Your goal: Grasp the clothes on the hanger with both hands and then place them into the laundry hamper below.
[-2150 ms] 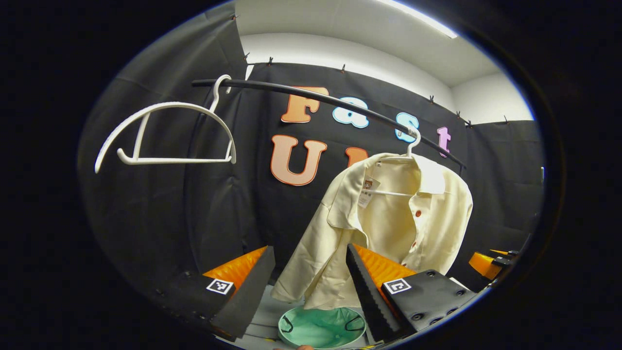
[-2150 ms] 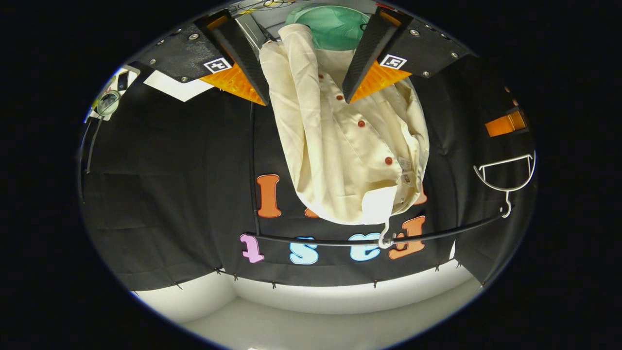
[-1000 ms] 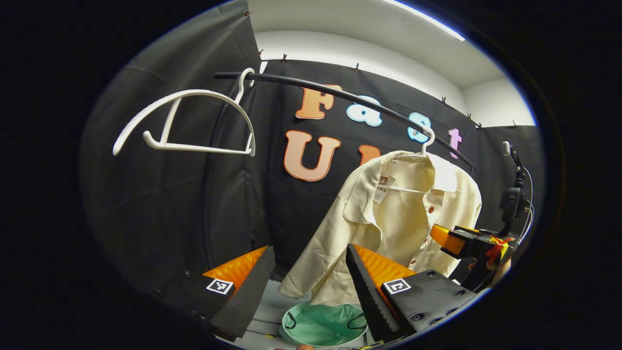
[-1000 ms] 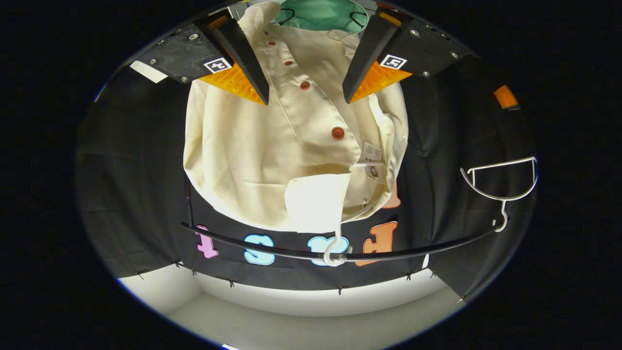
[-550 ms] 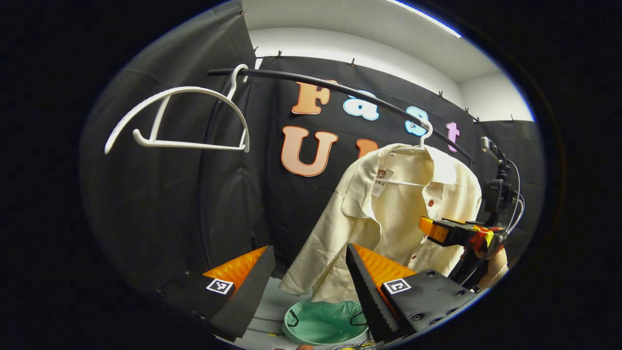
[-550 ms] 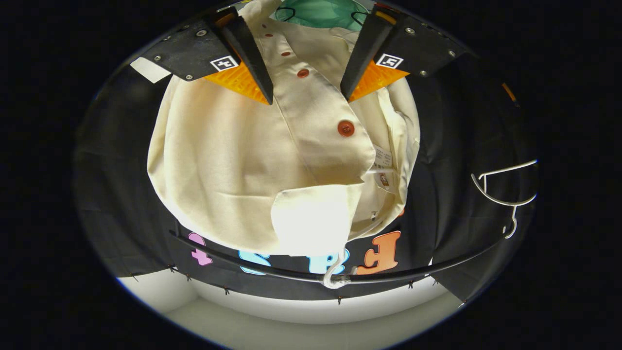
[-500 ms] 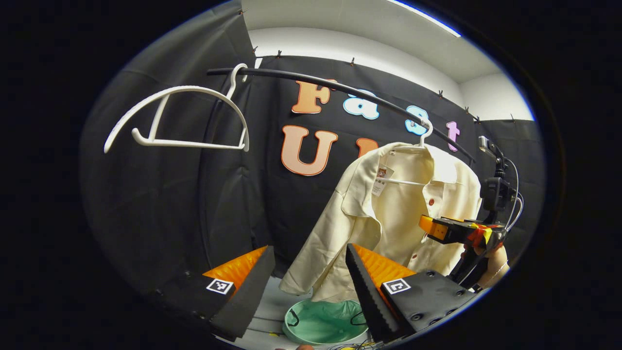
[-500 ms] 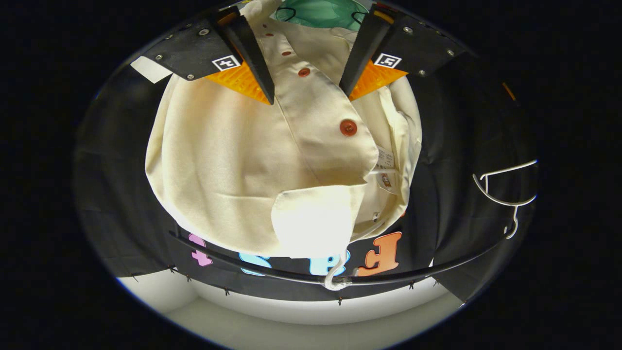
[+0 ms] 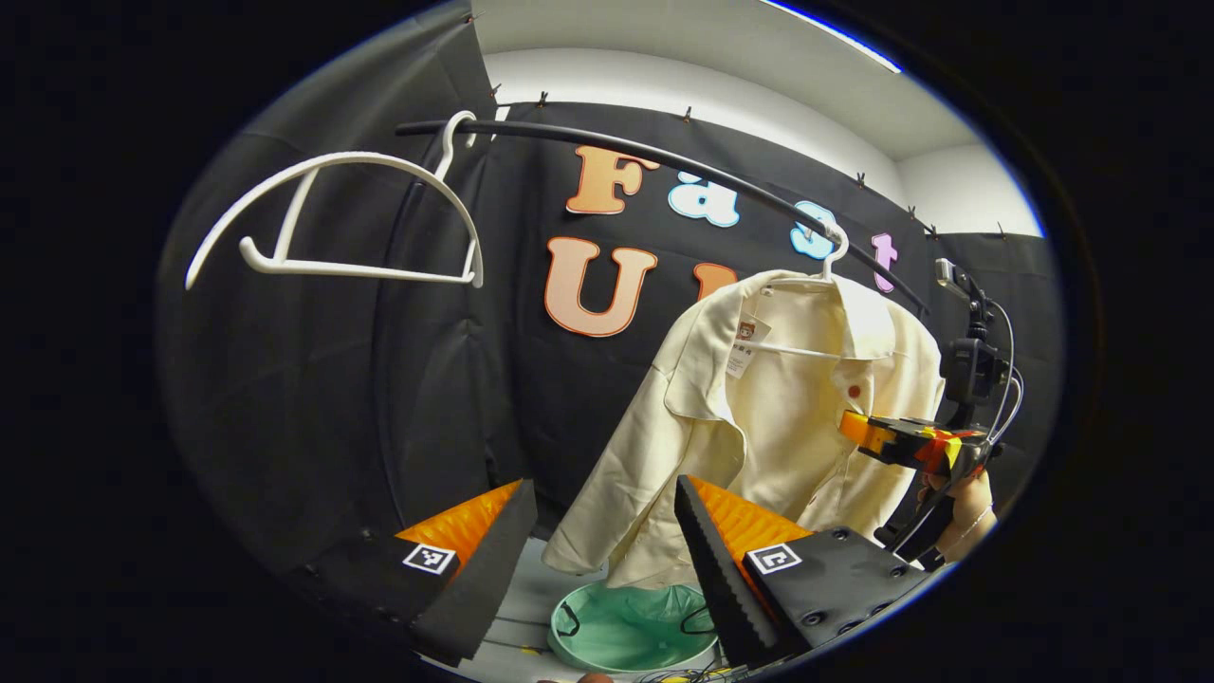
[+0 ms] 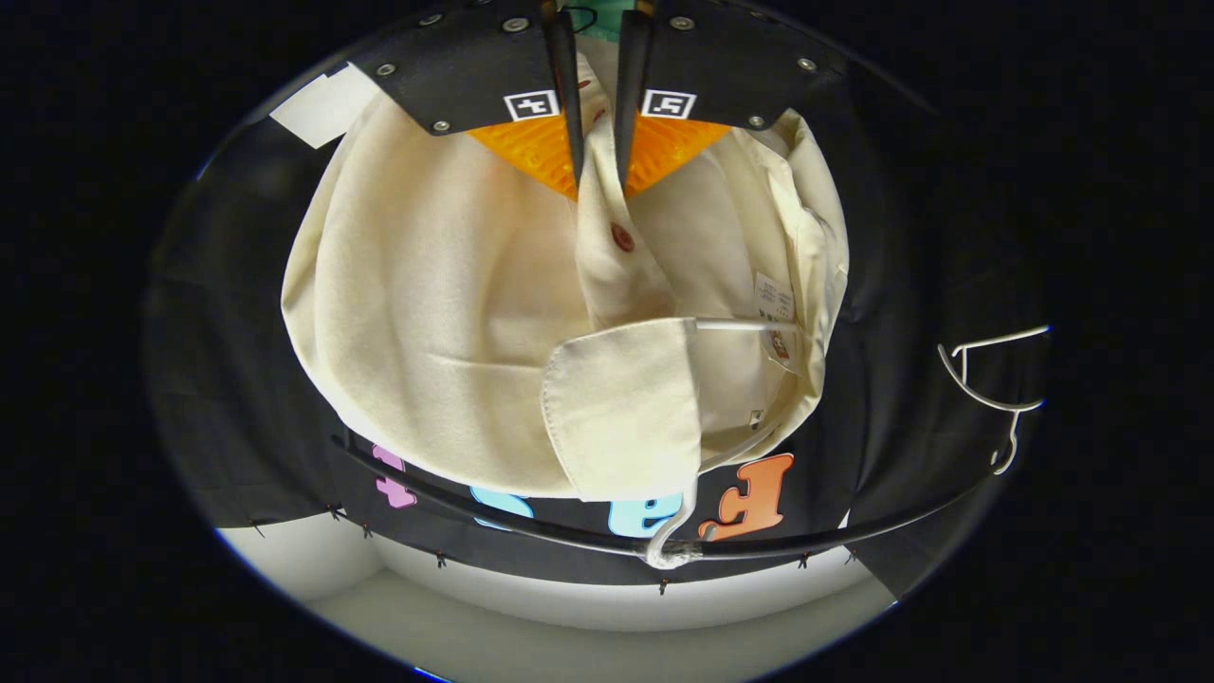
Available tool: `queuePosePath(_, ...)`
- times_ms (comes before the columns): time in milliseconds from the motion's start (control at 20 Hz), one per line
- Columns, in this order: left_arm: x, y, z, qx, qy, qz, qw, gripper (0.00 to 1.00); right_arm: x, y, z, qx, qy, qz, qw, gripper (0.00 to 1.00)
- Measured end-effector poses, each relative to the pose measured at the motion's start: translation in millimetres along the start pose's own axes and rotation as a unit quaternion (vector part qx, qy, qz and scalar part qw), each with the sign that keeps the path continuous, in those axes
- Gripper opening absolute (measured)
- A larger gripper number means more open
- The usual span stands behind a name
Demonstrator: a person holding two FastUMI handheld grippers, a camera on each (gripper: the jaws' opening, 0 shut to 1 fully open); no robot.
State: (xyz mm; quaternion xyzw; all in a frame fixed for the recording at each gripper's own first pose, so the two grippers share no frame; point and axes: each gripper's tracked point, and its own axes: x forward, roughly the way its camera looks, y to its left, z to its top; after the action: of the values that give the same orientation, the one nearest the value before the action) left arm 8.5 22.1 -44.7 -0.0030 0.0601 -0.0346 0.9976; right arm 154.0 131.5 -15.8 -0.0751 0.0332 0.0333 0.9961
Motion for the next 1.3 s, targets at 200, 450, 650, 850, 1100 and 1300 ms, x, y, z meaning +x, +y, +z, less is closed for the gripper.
queuePosePath(200, 15, -11, -3, -0.001, 0.004, -0.011, 1.0, 0.96, -9, -1, 5, -0.002, -0.008, 0.013, 1.0, 0.08)
queuePosePath(450, 34, -30, -10, 0.003, 0.008, -0.031, 0.999, 0.96, -20, -6, 7, 0.007, -0.007, 0.023, 1.0, 0.04)
queuePosePath(650, 56, -59, -6, 0.001, 0.002, -0.064, 0.998, 0.96, -30, -15, 12, 0.005, -0.01, 0.027, 1.0, 0.03)
queuePosePath(850, 86, -87, -7, -0.014, 0.008, -0.09, 0.996, 0.96, -36, -23, 16, 0.003, -0.012, 0.028, 1.0, 0.04)
queuePosePath(1100, 126, -110, -12, -0.025, 0.019, -0.109, 0.994, 0.96, -44, -35, 25, 0.006, -0.019, 0.025, 0.999, 0.03)
queuePosePath(1300, 159, -118, -5, -0.025, 0.011, -0.11, 0.994, 0.96, -51, -41, 28, 0.004, -0.023, 0.024, 0.999, 0.03)
